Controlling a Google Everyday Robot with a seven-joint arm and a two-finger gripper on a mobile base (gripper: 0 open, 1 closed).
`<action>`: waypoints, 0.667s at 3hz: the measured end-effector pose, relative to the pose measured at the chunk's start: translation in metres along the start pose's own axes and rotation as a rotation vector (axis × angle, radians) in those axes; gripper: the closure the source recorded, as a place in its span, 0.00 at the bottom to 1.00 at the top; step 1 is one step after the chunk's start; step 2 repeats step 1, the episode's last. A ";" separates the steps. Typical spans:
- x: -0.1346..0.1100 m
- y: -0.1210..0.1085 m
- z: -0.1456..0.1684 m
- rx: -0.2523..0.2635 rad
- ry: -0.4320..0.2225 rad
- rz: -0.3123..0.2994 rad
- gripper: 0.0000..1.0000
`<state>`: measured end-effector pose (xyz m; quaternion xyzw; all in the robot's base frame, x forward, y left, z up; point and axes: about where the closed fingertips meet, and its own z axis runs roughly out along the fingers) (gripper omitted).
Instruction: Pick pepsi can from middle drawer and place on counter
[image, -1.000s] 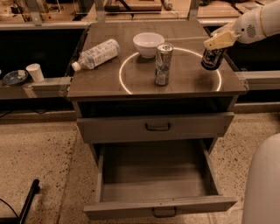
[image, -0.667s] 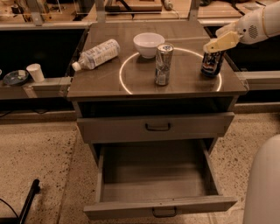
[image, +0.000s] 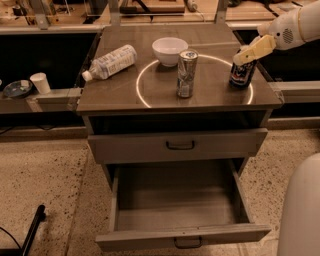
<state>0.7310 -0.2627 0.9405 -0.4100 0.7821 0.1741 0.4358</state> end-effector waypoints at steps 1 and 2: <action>0.012 -0.015 -0.034 0.055 -0.089 -0.070 0.00; 0.012 -0.015 -0.034 0.055 -0.089 -0.070 0.00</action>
Offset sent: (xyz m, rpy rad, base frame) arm 0.0000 0.0000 0.0000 0.0000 0.0000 0.0000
